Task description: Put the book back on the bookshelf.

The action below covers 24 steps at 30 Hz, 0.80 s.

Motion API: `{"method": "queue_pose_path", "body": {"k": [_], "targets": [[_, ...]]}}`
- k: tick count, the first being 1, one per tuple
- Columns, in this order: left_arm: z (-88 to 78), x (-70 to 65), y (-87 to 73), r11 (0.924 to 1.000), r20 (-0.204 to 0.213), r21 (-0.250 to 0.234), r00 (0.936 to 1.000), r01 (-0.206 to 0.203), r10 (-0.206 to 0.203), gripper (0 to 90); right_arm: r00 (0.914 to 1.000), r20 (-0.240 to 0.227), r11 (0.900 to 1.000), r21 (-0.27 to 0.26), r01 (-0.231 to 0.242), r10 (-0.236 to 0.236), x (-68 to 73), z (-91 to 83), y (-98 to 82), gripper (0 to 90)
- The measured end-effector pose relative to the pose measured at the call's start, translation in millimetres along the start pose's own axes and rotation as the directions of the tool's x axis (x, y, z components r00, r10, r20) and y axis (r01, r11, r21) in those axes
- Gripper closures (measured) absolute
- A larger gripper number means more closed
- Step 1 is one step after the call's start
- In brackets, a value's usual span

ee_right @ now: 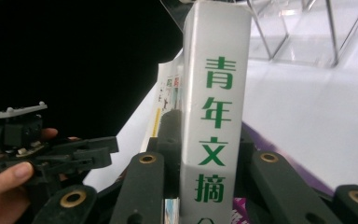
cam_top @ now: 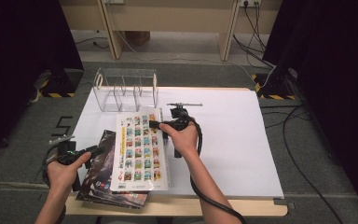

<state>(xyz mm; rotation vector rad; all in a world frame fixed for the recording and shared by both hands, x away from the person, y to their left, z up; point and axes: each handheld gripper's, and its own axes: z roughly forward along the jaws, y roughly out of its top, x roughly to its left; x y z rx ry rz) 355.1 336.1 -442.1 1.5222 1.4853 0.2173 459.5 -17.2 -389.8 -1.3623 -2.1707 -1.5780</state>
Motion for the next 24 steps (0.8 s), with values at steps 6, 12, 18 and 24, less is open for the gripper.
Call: {"method": "queue_pose_path", "body": {"k": [6,12,18,24], "targets": [[-5.7,1.9,4.8,0.9996,-0.026,-0.027,0.9996,-0.008,0.007,50.7,0.9971,0.022,0.997,-0.023,0.073,-0.072,13.0,-6.3,11.9,73.8],[-7.7,3.6,3.5,0.9994,-0.036,-0.029,0.9992,-0.016,0.015,50.6,0.9948,0.041,0.993,-0.069,0.096,-0.093,19.0,-12.3,18.3,73.9],[-9.4,2.6,4.2,0.9993,-0.035,-0.03,0.9992,-0.02,0.018,50.5,0.9883,0.078,0.984,-0.111,0.139,-0.131,30.8,-21.6,23.2,73.9],[-12.8,1.3,4.7,0.999,-0.031,-0.037,0.9993,-0.024,0.023,50.5,0.9835,0.103,0.976,-0.146,0.162,-0.148,39.5,-28.8,29.9,73.9]]}}
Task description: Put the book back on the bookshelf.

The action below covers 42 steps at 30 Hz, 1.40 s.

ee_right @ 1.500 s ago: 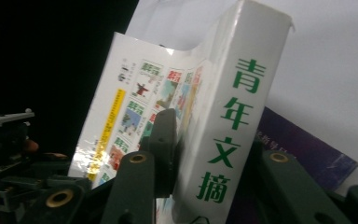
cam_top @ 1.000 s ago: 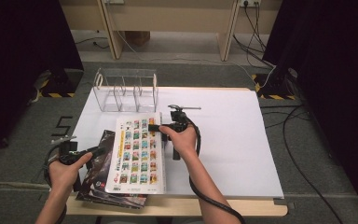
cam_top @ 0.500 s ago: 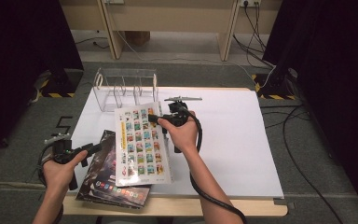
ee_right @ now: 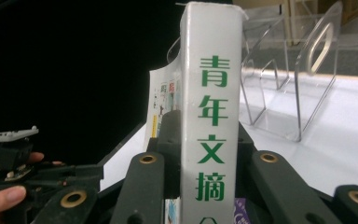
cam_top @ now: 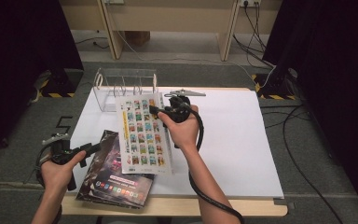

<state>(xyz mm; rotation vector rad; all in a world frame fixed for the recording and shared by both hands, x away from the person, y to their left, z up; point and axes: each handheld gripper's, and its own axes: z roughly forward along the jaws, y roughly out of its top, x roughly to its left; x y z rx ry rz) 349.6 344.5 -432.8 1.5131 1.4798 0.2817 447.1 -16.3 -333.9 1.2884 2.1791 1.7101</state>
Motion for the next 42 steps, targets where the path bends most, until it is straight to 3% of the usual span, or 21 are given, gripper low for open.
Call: {"method": "queue_pose_path", "body": {"k": [11,24,32,38,42], "targets": [[-6.4,-0.5,-0.4,0.9999,-0.004,-0.012,1.0,0.003,-0.003,48.3,0.9954,0.09,0.996,-0.076,0.038,-0.031,8.0,-8.4,13.9,73.9],[-11.6,6.5,-3.2,0.9997,-0.032,-0.023,0.9994,0.012,-0.012,47.1,0.9758,0.208,0.984,-0.148,0.1,-0.068,6.3,-7.4,43.1,74.0],[-14.9,9.4,-4.1,0.9995,-0.07,-0.032,0.9975,0.008,-0.01,46.0,0.9701,0.235,0.98,-0.169,0.102,-0.06,4.4,-1.8,57.4,74.0],[-13.6,11.2,-5.1,0.9994,-0.075,-0.031,0.997,0.013,-0.015,45.8,0.9617,0.268,0.977,-0.182,0.108,-0.056,0.0,4.9,64.3,74.0],[-13.8,12.1,-6.2,0.9994,-0.081,-0.033,0.9966,0.013,-0.015,45.8,0.9606,0.276,0.975,-0.201,0.09,-0.032,-3.9,9.1,66.4,74.0]]}}
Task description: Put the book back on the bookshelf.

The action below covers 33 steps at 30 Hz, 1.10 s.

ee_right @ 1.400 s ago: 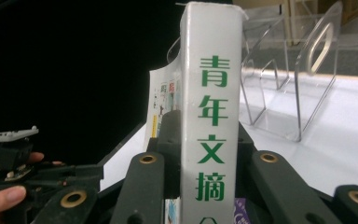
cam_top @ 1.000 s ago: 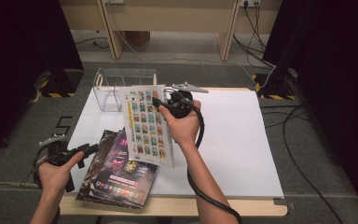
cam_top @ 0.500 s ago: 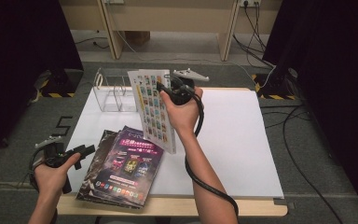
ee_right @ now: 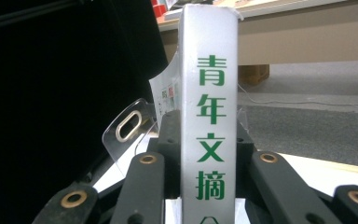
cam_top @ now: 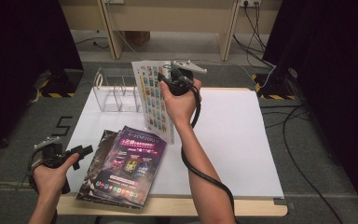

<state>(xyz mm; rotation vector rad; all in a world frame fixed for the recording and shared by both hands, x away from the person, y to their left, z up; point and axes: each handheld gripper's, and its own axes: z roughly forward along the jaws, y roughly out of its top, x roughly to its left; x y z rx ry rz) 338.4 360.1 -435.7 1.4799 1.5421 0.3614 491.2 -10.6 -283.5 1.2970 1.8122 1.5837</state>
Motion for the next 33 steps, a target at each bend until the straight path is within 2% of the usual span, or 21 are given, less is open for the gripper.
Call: {"method": "queue_pose_path", "body": {"k": [15,25,33], "targets": [[-1.9,2.3,1.0,1.0,0.004,-0.001,1.0,0.004,-0.004,45.6,0.9996,-0.022,1.0,0.008,-0.016,0.016,8.0,20.8,6.1,74.0],[-1.3,2.7,1.0,1.0,0.006,0.002,0.9999,0.009,-0.009,45.5,0.9993,-0.014,0.999,-0.001,-0.034,0.034,9.4,33.2,6.5,74.0],[-1.6,3.0,1.2,0.9999,0.01,0.002,0.9999,0.011,-0.011,45.4,0.9998,-0.001,1.0,-0.01,-0.021,0.021,15.9,40.6,7.2,74.0]]}}
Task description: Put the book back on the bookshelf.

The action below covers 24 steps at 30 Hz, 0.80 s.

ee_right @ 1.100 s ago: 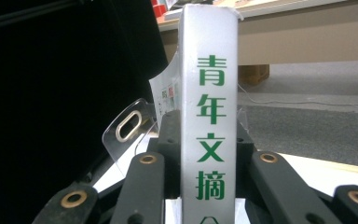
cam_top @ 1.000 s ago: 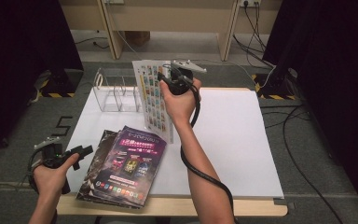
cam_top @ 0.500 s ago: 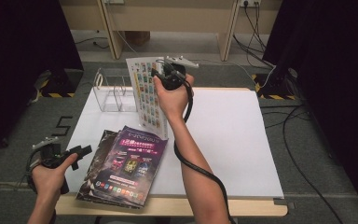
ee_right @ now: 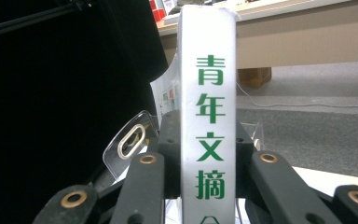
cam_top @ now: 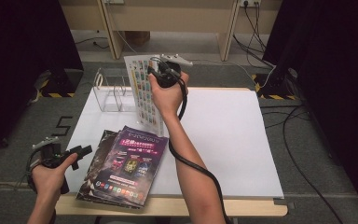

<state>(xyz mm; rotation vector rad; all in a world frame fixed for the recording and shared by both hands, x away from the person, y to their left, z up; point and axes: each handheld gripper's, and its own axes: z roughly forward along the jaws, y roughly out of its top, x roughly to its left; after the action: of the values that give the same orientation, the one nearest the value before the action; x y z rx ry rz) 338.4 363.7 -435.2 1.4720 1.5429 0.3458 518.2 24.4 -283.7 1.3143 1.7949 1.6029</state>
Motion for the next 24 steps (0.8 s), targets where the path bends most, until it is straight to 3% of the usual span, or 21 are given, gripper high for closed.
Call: {"method": "queue_pose_path", "body": {"k": [6,16,24], "targets": [[0.7,-0.4,-0.4,1.0,0.002,0.004,1.0,-0.003,0.003,45.4,1.0,-0.002,1.0,0.001,-0.007,0.007,1.0,7.0,1.4,74.0],[1.8,0.2,-0.8,1.0,0.004,0.009,1.0,0.0,0.0,45.4,0.9991,0.041,1.0,-0.024,-0.009,0.01,-8.5,14.4,4.5,74.0],[2.0,-0.2,-1.1,0.9999,0.005,0.01,1.0,-0.001,0.001,45.4,0.9986,0.05,0.999,-0.037,-0.015,0.017,-11.1,21.8,3.5,73.9]]}}
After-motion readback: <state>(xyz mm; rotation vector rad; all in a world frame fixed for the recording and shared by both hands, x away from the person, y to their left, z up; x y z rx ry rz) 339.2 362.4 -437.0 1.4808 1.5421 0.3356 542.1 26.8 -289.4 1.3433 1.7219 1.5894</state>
